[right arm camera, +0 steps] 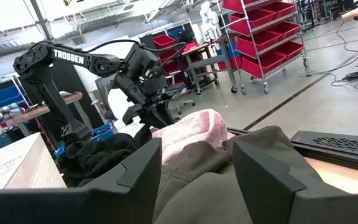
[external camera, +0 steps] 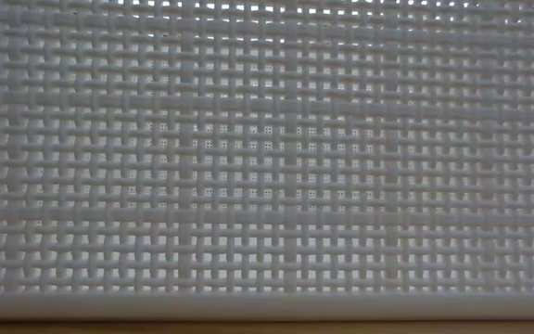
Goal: Sort clothes
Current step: Put the pink polo shirt into the white bin
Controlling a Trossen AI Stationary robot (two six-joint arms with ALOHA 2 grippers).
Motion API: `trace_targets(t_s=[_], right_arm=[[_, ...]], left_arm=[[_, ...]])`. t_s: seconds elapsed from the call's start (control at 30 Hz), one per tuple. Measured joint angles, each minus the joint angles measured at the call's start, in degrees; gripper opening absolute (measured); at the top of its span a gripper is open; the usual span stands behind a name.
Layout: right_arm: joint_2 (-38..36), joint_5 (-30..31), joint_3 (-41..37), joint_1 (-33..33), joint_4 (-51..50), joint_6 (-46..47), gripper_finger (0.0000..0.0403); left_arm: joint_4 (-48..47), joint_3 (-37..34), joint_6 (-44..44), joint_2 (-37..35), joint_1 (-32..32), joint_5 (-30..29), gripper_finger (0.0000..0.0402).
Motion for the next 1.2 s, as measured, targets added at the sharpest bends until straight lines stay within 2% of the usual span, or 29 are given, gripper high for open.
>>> trace_targets(t_s=[0.1, 0.17, 0.3, 0.47, 0.77, 0.87, 1.0, 1.1, 1.2], right_arm=[[0.0, 0.0, 0.0, 0.0, 0.5, 0.1, 0.0185], [0.0, 0.0, 0.0, 0.0, 1.1, 0.2, 0.0185], [0.0, 0.0, 0.0, 0.0, 2.4, 1.3, 0.0185], [0.0, -0.1, 0.0, 0.0, 6.3, 1.4, 0.0185], [0.0, -0.9, 1.6, 0.0, 14.1, -1.8, 0.0185], [0.3, -3.8, 5.9, 0.0, 12.6, -4.1, 0.0185], [3.0, -4.9, 15.5, -0.6, 7.2, -9.3, 0.0185], [7.3, -4.9, 25.9, -2.6, -3.0, -10.4, 0.0185], [14.7, -5.5, 36.9, -4.8, -15.2, -10.4, 0.0185]], left_arm=[[0.1, 0.0, 0.1, 0.0, -0.7, -0.2, 0.0044], [0.2, 0.1, -0.4, -0.3, -1.0, -1.3, 0.0015], [0.0, 2.8, -0.4, -4.4, -1.4, -2.9, 0.0008], [0.2, 8.5, -0.4, -13.2, -2.8, -2.5, 0.0004], [0.7, 17.9, -1.8, -26.7, -6.3, 3.2, 0.0002], [0.6, 21.1, -3.5, -28.6, -7.1, 3.4, 0.0001], [0.4, 24.7, -4.6, -29.4, -8.0, 3.4, 0.0001], [0.6, 26.3, -8.1, -29.1, -8.0, 3.5, 0.0001], [2.6, 26.7, -13.6, -28.3, -8.0, 1.9, 0.0000]])
